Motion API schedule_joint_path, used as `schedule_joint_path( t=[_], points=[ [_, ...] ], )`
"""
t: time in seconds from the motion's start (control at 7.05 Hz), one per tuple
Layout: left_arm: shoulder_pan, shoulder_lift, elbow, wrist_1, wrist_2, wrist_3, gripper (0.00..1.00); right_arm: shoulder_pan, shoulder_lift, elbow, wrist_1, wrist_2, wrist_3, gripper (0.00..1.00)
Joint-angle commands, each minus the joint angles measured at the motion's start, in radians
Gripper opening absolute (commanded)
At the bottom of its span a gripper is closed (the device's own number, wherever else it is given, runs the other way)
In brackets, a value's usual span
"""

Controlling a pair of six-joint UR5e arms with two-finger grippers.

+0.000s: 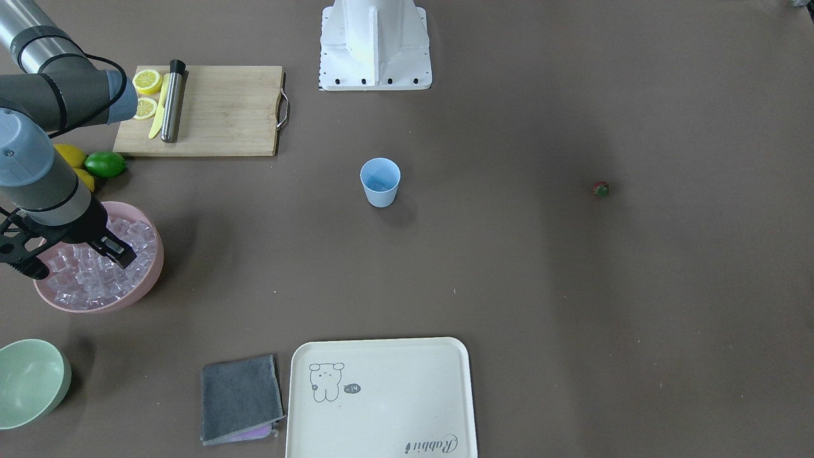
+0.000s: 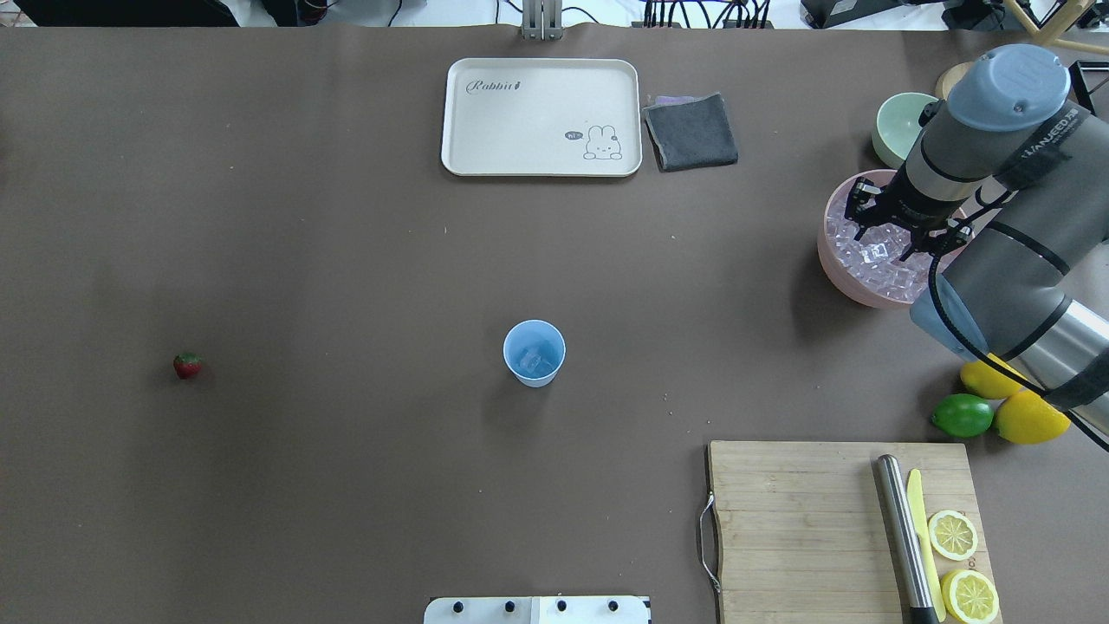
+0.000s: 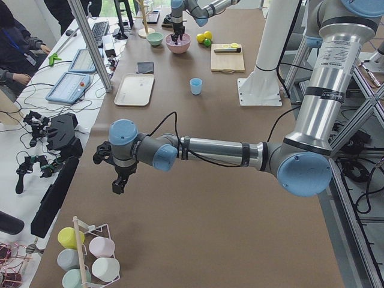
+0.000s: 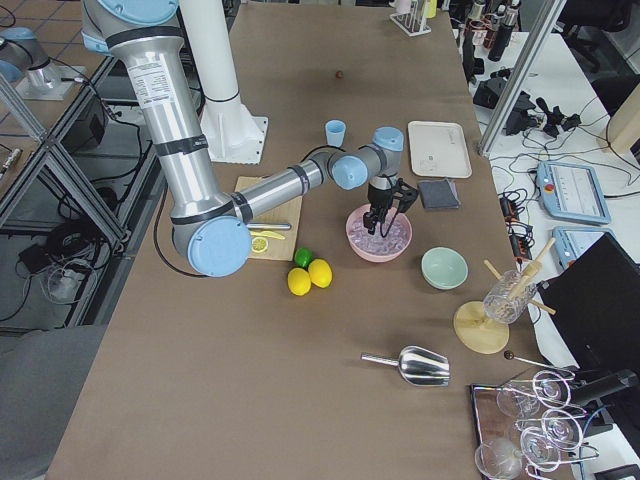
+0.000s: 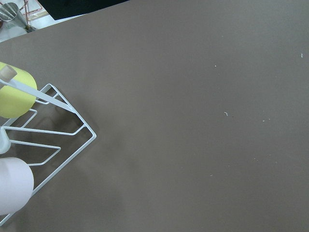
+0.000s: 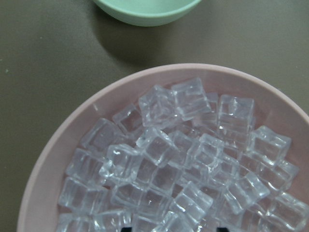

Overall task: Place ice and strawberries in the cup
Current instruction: 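Lower the right gripper into the ice and grasp a cube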

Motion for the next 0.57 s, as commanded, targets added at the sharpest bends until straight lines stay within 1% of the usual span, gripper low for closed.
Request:
schedule_joint_path(
  t=[0.0,0.43],
  points=[
    [0.000,0.000,0.003,0.000,0.000,0.000,0.98,-0.008,-0.002,-0.001,0.000,0.000,0.001,0.66],
    [0.000,0.000,-0.002,0.000,0.000,0.000,0.98,-0.013,-0.001,-0.026,0.002,-0.002,0.001,0.66]
  ],
)
